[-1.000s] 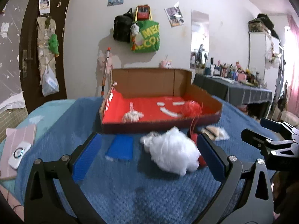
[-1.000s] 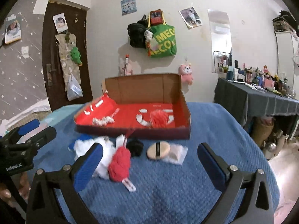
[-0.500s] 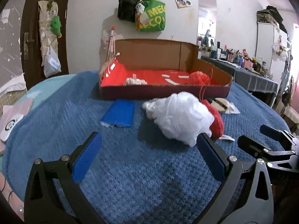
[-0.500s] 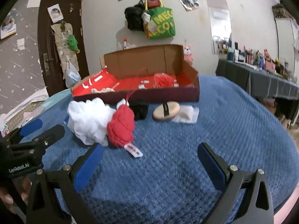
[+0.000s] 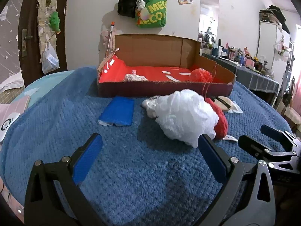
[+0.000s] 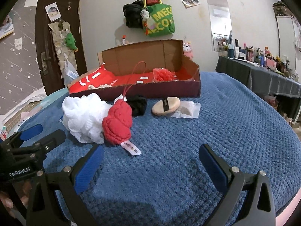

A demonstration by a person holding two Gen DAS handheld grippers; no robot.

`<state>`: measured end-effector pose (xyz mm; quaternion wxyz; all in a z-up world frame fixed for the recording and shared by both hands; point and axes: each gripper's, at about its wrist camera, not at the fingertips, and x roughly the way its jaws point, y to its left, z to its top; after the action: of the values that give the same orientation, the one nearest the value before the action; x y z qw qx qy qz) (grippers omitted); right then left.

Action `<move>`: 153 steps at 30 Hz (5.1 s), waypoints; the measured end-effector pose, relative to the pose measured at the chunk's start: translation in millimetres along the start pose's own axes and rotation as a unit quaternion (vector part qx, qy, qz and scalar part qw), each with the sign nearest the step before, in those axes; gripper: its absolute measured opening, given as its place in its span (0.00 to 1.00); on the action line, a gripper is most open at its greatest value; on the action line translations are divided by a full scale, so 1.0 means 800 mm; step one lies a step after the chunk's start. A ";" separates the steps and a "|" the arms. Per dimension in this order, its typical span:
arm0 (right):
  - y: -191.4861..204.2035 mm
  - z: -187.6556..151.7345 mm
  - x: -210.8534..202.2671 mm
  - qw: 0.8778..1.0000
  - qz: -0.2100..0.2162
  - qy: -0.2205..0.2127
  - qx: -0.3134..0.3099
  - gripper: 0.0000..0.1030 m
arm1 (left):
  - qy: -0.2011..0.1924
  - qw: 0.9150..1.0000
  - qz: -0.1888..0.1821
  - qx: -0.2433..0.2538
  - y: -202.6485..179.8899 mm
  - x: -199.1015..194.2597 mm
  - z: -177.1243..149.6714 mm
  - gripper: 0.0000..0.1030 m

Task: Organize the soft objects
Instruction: 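Withdraw both tools from the box back over the blanket, then grasp the white mesh bath puff with the left tool while the right tool grasps the red knitted bunny, then lower the bath puff and bunny into the box and open both tools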

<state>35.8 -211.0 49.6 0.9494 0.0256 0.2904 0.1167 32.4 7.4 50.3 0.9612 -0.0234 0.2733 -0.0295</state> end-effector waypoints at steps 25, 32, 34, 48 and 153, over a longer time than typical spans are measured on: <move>-0.035 0.052 0.083 0.964 0.210 0.117 0.112 0.83 | 0.067 0.990 -0.123 0.015 -0.011 0.053 0.066 1.00; -0.036 0.060 0.108 0.945 0.252 0.158 0.133 0.58 | 0.111 0.982 -0.155 0.017 -0.017 0.079 0.061 0.70; -0.034 0.057 0.113 0.936 0.274 0.170 0.138 0.43 | 0.110 0.981 -0.159 0.020 -0.018 0.080 0.059 0.64; -0.032 0.082 0.055 0.970 0.207 0.088 0.091 0.39 | 0.057 0.984 -0.166 0.040 -0.016 0.041 0.075 0.34; 0.032 0.196 0.234 0.969 0.084 0.215 -0.084 0.58 | 0.058 0.975 -0.169 0.134 0.018 0.196 0.195 0.69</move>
<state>268.3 -138.9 81.1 0.8505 -0.0556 0.4734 0.2225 248.7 15.3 99.8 0.9192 0.0613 0.3147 -0.2288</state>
